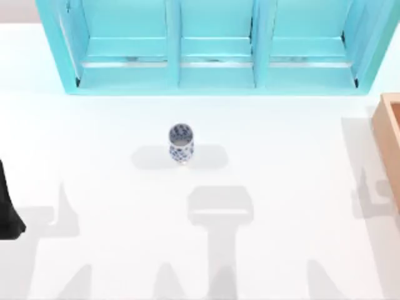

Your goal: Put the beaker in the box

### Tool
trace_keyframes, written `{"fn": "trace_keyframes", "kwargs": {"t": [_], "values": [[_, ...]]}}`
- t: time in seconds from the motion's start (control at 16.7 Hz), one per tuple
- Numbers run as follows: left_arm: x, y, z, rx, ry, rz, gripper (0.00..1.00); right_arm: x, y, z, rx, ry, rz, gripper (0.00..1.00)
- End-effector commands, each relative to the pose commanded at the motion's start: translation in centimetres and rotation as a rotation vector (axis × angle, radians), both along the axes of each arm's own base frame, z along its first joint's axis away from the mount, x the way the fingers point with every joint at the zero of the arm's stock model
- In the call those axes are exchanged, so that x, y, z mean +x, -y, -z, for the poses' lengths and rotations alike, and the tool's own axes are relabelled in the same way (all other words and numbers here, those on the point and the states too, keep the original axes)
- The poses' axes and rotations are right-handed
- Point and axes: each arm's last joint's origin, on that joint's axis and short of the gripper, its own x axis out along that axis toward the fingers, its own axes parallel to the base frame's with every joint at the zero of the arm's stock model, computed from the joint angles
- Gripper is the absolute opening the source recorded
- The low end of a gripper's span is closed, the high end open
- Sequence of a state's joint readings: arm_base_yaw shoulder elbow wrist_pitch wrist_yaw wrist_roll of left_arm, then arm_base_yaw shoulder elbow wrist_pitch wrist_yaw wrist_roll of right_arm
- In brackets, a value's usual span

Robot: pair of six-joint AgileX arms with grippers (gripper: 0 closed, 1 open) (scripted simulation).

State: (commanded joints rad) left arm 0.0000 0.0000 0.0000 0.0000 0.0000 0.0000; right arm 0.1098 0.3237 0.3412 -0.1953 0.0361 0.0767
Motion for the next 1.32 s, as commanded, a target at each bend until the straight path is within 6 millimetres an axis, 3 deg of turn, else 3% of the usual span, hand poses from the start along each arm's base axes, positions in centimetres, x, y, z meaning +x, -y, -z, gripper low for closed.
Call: {"fn": "trace_keyframes", "kwargs": {"t": [0.18,0.36,0.54,0.66,0.78,0.96,1.14,1.32], "values": [[0.0,0.0,0.0,0.000,0.000,0.000,1.00,2.2,-1.3,-4.9,0.032,-0.136,-0.041,1.00],[0.0,0.0,0.0,0.000,0.000,0.000,1.00,5.8,-3.7,-9.6,0.055,-0.293,-0.077,1.00],[0.0,0.0,0.0,0.000,0.000,0.000,1.00,10.6,-7.3,-13.2,0.065,-0.458,-0.103,1.00],[0.0,0.0,0.0,0.000,0.000,0.000,1.00,14.0,-10.4,-14.6,0.062,-0.568,-0.111,1.00],[0.0,0.0,0.0,0.000,0.000,0.000,1.00,17.3,-14.0,-14.9,0.053,-0.675,-0.112,1.00],[0.0,0.0,0.0,0.000,0.000,0.000,1.00,21.4,-19.6,-13.5,0.029,-0.824,-0.100,1.00],[0.0,0.0,0.0,0.000,0.000,0.000,1.00,24.0,-24.8,-10.4,-0.002,-0.953,-0.075,1.00],[0.0,0.0,0.0,0.000,0.000,0.000,1.00,25.1,-28.9,-6.6,-0.035,-1.058,-0.041,1.00]]}}
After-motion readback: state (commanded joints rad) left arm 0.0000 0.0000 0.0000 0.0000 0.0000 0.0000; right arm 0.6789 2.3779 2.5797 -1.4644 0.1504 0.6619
